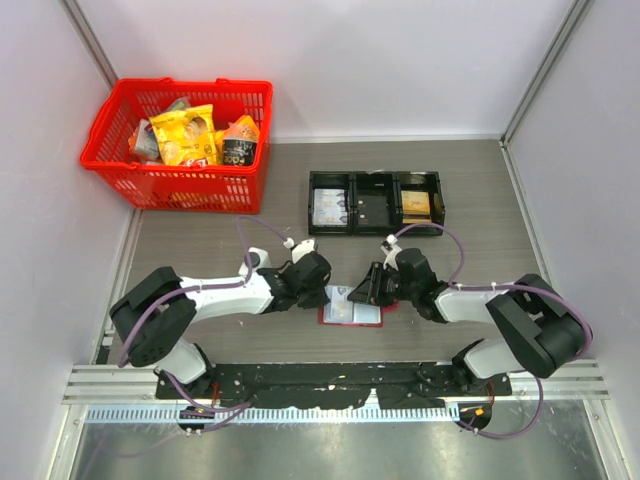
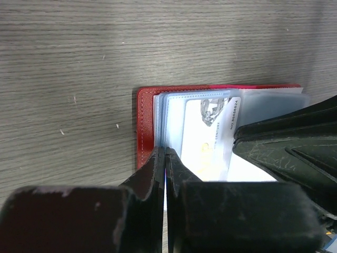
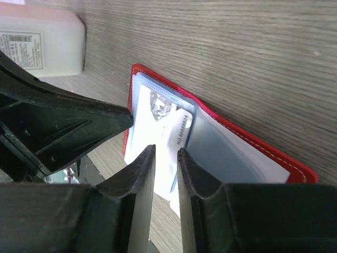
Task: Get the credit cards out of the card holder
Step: Remove the credit card from the card holder.
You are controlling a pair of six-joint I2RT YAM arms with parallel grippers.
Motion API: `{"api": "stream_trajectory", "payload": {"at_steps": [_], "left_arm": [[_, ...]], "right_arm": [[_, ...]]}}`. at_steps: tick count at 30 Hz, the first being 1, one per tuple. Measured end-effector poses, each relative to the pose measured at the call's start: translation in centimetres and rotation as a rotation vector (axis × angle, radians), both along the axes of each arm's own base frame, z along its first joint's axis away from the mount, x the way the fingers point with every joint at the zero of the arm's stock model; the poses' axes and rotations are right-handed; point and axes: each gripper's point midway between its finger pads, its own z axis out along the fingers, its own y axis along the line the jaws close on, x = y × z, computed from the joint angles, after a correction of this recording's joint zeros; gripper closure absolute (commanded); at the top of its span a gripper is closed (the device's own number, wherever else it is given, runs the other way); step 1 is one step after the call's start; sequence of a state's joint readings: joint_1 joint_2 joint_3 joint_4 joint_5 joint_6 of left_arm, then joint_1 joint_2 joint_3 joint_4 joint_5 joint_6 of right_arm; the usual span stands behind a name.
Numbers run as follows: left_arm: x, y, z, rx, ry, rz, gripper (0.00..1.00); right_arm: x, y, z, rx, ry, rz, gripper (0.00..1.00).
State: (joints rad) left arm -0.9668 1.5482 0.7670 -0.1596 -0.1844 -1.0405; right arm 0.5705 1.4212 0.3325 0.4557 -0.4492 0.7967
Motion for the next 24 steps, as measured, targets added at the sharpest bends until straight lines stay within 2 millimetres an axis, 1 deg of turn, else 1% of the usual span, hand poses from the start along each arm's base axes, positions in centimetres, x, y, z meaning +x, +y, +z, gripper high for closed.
{"api": "stream_trajectory", "payload": {"at_steps": [7, 15, 21, 24], "left_arm": [[0.1, -0.5, 0.0, -0.016, -0.001, -0.003, 0.98], [0.2, -0.8, -0.1, -0.024, 0.0, -0.006, 1.0], [0.3, -0.9, -0.1, -0.028, 0.001, -0.007, 1.0], [0.3, -1.0, -0.1, -0.029, 0.001, -0.008, 1.0]], "right_arm": [[0.1, -1.1, -0.1, -0.053, -0.004, -0.042, 0.69], [0.0, -0.9, -0.7, -0.049, 0.013, -0.037, 0.69], [-0.1, -0.6, -0.8, -0.011, 0.009, -0.04, 0.77], [-0.3, -0.8, -0.9, -0.001, 0.006, -0.044, 0.78]]}}
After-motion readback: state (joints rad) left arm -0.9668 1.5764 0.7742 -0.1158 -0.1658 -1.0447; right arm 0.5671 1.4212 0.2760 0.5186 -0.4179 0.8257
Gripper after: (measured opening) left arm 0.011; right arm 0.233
